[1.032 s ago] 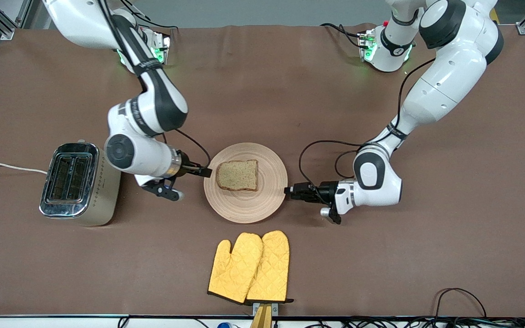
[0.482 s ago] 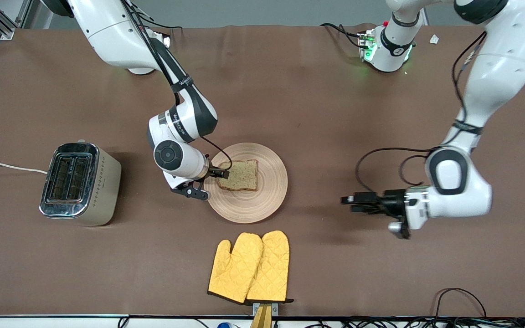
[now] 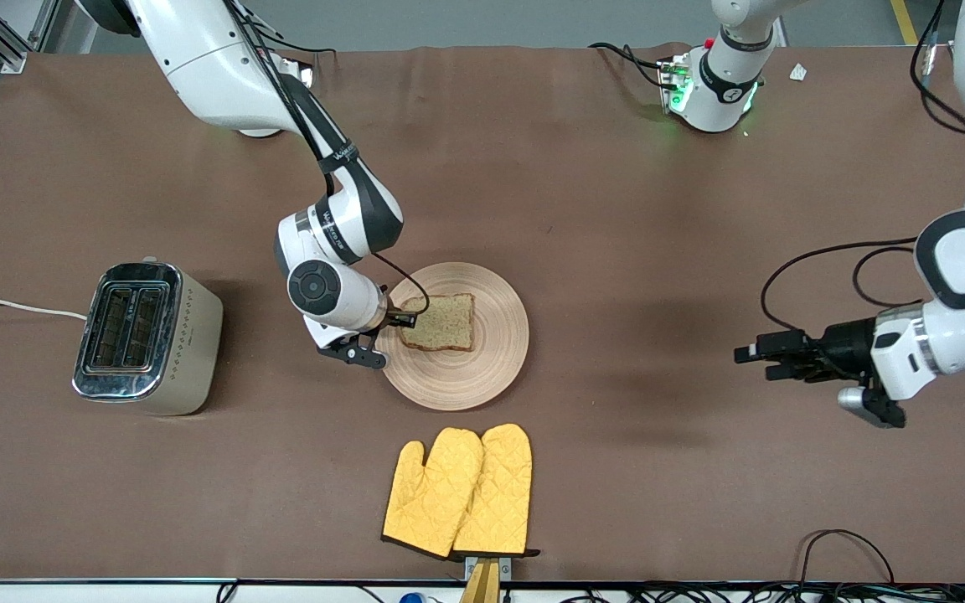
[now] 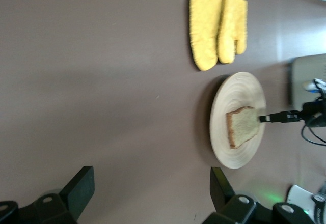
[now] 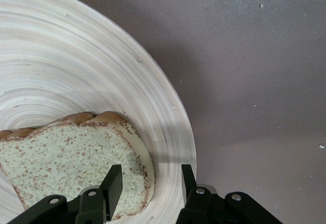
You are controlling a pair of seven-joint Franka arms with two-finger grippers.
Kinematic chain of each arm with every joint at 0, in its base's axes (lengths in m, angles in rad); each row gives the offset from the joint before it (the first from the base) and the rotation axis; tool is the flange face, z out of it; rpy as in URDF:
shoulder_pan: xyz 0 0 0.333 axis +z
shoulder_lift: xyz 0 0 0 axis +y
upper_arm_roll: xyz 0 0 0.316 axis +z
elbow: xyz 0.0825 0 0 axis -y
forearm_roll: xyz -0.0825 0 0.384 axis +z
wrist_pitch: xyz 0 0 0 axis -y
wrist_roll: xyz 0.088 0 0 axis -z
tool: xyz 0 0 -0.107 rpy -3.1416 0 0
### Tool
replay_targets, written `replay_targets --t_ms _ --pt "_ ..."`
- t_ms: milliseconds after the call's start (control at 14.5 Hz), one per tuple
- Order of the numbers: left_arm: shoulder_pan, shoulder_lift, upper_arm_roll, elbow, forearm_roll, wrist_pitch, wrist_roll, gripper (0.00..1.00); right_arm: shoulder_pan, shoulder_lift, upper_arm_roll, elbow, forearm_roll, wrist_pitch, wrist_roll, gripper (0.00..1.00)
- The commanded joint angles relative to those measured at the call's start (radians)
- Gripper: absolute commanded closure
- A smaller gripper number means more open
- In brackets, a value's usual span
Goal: Move plate and put bread in toaster
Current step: 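Grasp the bread slice with the right gripper while the left gripper withdraws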
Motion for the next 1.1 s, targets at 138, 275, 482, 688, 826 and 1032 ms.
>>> replay_targets --t_ms 138,275,482,688,826,1032 --pt "-0.014 -0.164 -0.007 0.000 0.169 -0.113 -0.201 0.00 0.039 0.031 -0.005 0.022 -0.001 0.014 0.022 0.46" --pt "-0.014 -0.202 -0.027 0.043 0.244 -0.214 -0.218 0.00 0.039 0.031 -0.004 0.022 0.001 0.013 0.023 0.46" --pt "-0.014 -0.271 -0.043 0.057 0.324 -0.291 -0.311 0.00 0.043 0.034 -0.004 0.020 -0.001 0.023 0.019 0.57" --pt "-0.014 -0.303 -0.100 0.096 0.375 -0.398 -0.395 0.00 0.046 0.046 -0.004 0.022 -0.002 0.029 0.010 0.74" --pt "-0.014 -0.331 -0.125 0.095 0.419 -0.432 -0.503 0.00 0.046 0.051 -0.004 0.022 -0.004 0.031 0.005 0.75" --pt "-0.011 -0.354 -0.123 0.106 0.551 -0.463 -0.506 0.00 0.048 0.054 -0.004 0.022 -0.005 0.040 0.005 0.75"
